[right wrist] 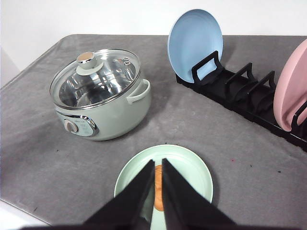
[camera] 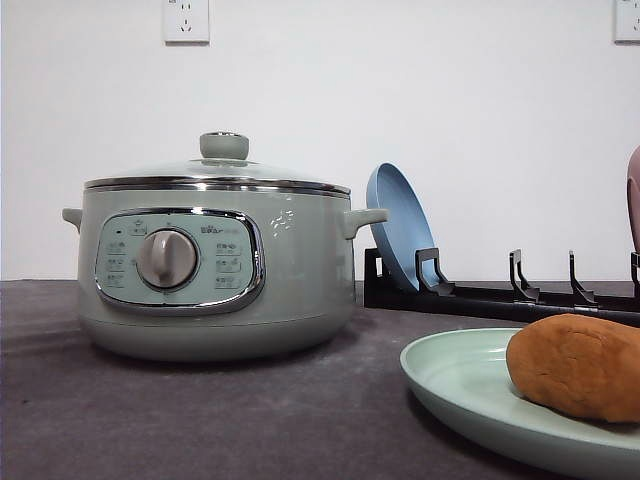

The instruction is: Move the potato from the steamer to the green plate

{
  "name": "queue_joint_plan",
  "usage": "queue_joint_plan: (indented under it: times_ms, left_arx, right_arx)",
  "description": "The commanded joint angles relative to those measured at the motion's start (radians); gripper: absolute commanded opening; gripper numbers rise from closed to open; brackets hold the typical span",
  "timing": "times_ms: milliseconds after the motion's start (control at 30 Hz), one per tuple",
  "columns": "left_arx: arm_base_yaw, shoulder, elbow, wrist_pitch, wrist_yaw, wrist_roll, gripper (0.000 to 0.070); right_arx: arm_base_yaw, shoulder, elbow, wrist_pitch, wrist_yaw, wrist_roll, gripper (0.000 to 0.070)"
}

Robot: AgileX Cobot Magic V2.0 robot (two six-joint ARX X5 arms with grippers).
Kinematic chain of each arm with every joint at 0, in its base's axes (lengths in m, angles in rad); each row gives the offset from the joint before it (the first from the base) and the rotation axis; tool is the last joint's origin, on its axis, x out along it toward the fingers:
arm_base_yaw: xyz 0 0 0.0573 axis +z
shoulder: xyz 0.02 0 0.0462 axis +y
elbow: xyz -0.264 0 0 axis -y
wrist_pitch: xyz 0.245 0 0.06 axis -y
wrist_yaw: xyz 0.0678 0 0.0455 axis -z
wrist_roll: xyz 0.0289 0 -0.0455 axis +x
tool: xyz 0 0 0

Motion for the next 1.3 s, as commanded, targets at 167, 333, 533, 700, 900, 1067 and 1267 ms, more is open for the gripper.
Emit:
queue_joint_plan:
  times_ms: [167,333,533,700,900,1067,1267]
  left_arx:
    - [0.236,-0.032,-0.241,0.280,0.002,0.009,0.0000]
    - [0.381,-0.154,-0.553,0.583,0.002,0.008,0.0000]
    - [0.445,-0.305,-0.847,0.666,0.002,0.008,0.0000]
    - [0.452,-0.380,-0.975,0.667,0.003,0.003,0.0000]
    - [0.451,-0.408,-1.056,0.736,0.038,-0.006,0.0000]
    - [0.435,-0.447,-1.139,0.851,0.060,-0.006,0.0000]
    - [0.396,-0.448,-1.140,0.843,0.066,0.033,0.0000]
  right_arx:
    - [0.005,0.001,0.016,0.011,0.001,-0.003,0.0013]
    - [0.005,0.001,0.016,0.011,0.001,-0.003,0.0013]
    - [0.005,0.001,0.016,0.011,0.001,-0.003,0.0014]
    - [0.005,0.001,0.016,0.013,0.001,-0.003,0.0013]
    - [0.005,0.001,0.016,0.026,0.001,-0.003,0.0014]
    - [0.005,0.001,0.016,0.040,0.001,-0.003,0.0014]
    - [0.005,0.001,0.016,0.040,0.001,-0.003,0.0014]
